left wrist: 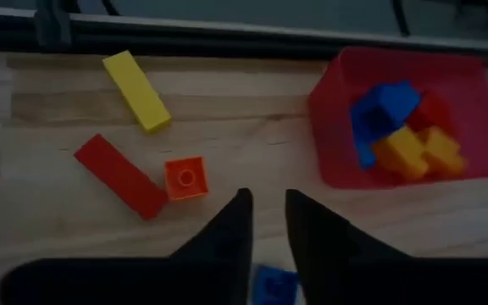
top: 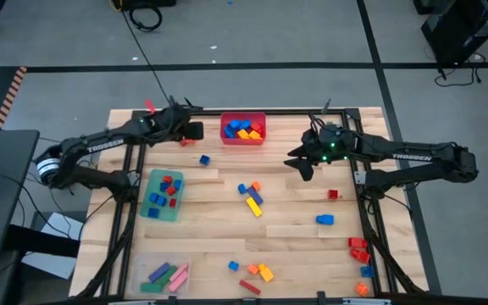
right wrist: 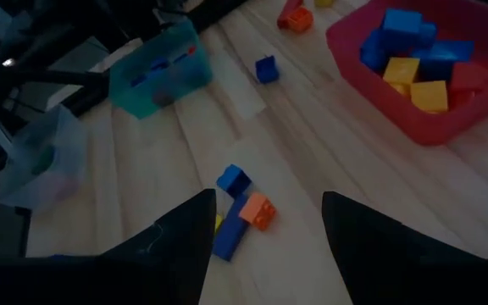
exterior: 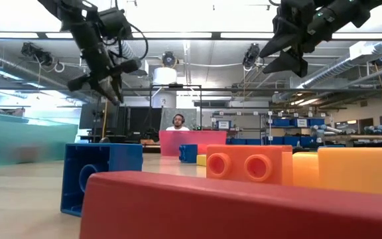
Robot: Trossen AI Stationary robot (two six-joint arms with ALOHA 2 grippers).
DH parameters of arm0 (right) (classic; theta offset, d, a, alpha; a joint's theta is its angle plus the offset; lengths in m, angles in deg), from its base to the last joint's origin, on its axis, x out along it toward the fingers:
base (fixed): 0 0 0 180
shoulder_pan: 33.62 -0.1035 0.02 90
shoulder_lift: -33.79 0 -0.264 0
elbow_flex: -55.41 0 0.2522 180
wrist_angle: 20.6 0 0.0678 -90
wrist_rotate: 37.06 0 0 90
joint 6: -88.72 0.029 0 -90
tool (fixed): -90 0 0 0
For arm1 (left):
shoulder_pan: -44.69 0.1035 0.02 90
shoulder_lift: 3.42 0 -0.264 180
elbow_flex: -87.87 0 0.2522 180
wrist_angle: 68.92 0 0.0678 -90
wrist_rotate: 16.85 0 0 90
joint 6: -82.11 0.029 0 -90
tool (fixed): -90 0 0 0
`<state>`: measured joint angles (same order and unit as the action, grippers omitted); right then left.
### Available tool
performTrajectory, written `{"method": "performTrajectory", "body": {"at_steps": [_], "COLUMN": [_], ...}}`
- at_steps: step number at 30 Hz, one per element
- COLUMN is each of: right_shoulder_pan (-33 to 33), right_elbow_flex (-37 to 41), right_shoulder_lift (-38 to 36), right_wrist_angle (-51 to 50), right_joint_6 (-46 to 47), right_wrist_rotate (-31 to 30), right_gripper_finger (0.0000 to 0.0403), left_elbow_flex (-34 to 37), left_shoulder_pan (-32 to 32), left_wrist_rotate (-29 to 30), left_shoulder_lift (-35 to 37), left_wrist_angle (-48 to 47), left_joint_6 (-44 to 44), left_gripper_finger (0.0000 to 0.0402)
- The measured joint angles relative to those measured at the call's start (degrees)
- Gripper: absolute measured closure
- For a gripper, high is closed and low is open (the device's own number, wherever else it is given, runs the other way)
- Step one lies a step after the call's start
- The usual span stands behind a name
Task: Sort blocks by size
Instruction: Put the blue 4 studded building block into the teal bin
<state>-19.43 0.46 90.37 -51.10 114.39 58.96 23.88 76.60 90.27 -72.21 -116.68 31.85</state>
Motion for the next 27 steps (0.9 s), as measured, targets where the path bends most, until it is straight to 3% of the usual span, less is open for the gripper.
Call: {"method": "performTrajectory", "body": {"at_steps": [6, 11, 16, 20, 25, 27], "right_shoulder_pan": [0.0, 0.0, 0.2, 0.2, 0.2, 0.2], "right_elbow_flex": [0.0, 0.0, 0.0, 0.0, 0.0, 0.0], "right_shoulder_lift": [0.0, 0.0, 0.0, 0.0, 0.0, 0.0], "right_wrist_angle": [1.9, 4.8, 7.4, 8.7, 10.2, 11.0], "right_joint_6": [0.3, 0.5, 1.8, 1.9, 1.9, 1.9], "right_wrist_rotate": [0.0, -0.6, -4.5, -6.8, -9.5, -10.1], "right_gripper_finger": [0.0172, 0.0172, 0.0172, 0.0172, 0.0172, 0.0172], "left_elbow_flex": [-1.5, -6.5, -15.5, -22.7, -24.5, -24.5], "left_shoulder_pan": [4.1, 8.7, 12.1, 12.1, 9.9, 9.2], "left_wrist_rotate": [-8.4, -13.6, -13.7, -9.0, -4.7, -4.1], "left_shoulder_lift": [-3.1, -6.8, -12.0, -16.4, -20.6, -22.4], "left_wrist_angle": [-0.8, -5.5, -16.1, -24.5, -29.7, -30.9], "left_joint_6": [14.0, 28.1, 44.7, 66.7, 97.1, 103.2], "left_gripper_finger": [0.0248, 0.0232, 0.0231, 0.0231, 0.0231, 0.0231]}}
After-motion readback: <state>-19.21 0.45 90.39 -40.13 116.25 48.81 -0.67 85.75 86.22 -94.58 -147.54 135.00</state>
